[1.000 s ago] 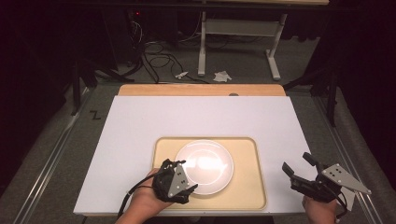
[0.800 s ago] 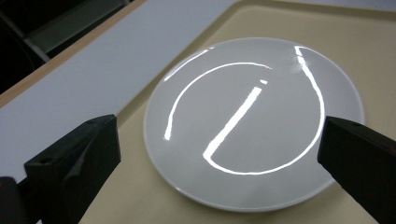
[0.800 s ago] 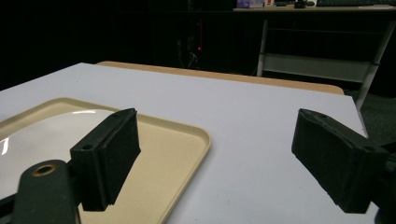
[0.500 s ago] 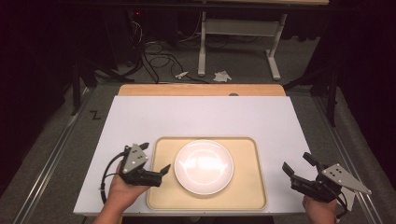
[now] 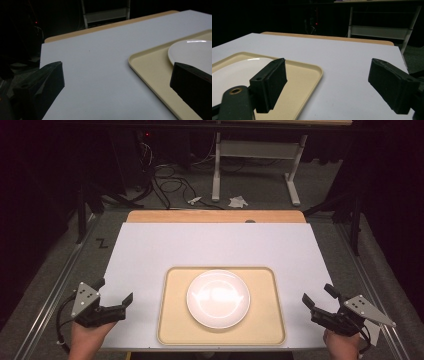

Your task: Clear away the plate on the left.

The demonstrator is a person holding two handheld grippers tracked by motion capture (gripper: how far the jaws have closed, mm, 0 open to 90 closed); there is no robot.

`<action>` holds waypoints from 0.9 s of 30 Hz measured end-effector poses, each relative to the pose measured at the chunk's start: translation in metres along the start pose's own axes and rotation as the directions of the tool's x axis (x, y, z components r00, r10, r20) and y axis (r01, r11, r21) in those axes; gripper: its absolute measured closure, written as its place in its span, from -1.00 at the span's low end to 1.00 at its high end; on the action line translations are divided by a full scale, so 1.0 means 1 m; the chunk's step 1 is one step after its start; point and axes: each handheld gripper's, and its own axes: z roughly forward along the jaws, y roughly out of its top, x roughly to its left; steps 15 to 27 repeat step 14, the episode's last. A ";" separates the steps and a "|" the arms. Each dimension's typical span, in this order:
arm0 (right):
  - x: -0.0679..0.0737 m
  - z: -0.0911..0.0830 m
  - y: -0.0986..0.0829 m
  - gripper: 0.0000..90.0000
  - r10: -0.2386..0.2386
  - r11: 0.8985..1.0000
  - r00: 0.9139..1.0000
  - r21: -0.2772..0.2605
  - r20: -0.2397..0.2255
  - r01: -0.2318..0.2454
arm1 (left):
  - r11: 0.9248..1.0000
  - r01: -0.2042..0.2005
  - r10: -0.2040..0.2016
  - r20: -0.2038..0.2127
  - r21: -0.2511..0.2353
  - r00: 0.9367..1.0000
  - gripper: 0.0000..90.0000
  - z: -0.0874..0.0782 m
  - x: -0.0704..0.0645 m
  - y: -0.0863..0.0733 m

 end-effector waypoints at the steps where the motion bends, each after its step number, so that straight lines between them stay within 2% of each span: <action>1: 0.000 0.000 0.000 -0.64 -0.004 1.000 1.000 0.001 0.003 0.004 | 1.000 -0.003 0.003 0.009 -0.006 1.000 -1.00 0.000 -0.001 0.000; 4: 0.001 0.001 -0.001 -0.64 -0.006 1.000 1.000 0.009 0.011 0.006 | 1.000 -0.025 0.025 0.028 0.002 0.999 -1.00 0.001 -0.005 -0.001; 6: 0.001 0.001 -0.001 -0.64 -0.004 1.000 1.000 0.012 0.016 0.004 | 1.000 -0.022 0.022 0.036 0.008 0.999 -1.00 0.002 -0.006 -0.002; 9: 0.002 0.002 -0.002 -0.64 -0.003 1.000 1.000 0.019 0.017 0.003 | 1.000 -0.012 0.011 0.035 0.007 0.999 -1.00 0.003 -0.005 -0.002; 11: 0.002 0.002 -0.002 -0.64 -0.006 1.000 1.000 0.019 0.016 0.006 | 1.000 -0.022 0.022 0.036 0.010 0.999 -1.00 0.003 -0.006 -0.003; 27: 0.000 0.000 -0.002 -0.64 0.000 1.000 1.000 0.014 0.016 0.000 | 1.000 -0.022 0.022 0.038 0.012 0.999 -1.00 0.004 -0.007 -0.004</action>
